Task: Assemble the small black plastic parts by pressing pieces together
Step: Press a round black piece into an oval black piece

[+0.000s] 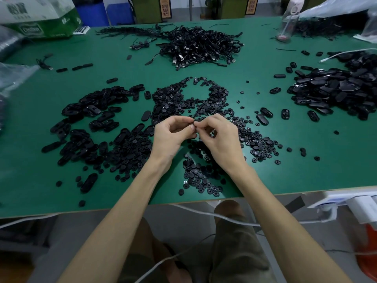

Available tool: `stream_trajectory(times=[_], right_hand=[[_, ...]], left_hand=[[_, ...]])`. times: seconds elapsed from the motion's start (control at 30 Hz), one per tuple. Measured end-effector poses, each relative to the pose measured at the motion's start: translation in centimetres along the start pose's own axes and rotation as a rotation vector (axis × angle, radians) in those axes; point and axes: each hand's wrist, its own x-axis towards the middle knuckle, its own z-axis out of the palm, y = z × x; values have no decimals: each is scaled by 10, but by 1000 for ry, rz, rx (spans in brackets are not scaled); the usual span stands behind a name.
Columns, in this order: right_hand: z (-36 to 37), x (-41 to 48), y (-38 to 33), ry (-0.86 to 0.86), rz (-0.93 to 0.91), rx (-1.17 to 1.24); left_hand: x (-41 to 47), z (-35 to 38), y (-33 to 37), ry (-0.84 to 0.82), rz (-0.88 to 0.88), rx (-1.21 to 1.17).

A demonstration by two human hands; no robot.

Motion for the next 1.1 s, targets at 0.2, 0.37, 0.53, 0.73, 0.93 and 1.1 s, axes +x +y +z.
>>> stream_trajectory(times=[0.2,0.37,0.53,0.73,0.93,1.1], right_hand=[[-4,0,-5,19,-34,37],[-14,2,-5,87,212,229],[-13,3,-6,2,208,211],[-13,3,-4,19,238,265],[-14,3,-1,15,258,299],[-13,3,-1,18,268,337]], left_hand=[[0,-1,1,61,-1,-74],[-1,0,3,33,-14,-89],[-3,0,5,-29,2,-49],[-2,1,5,-64,20,-26],[8,-4,12,-169,4,102],[31,-9,30,-327,-8,262]])
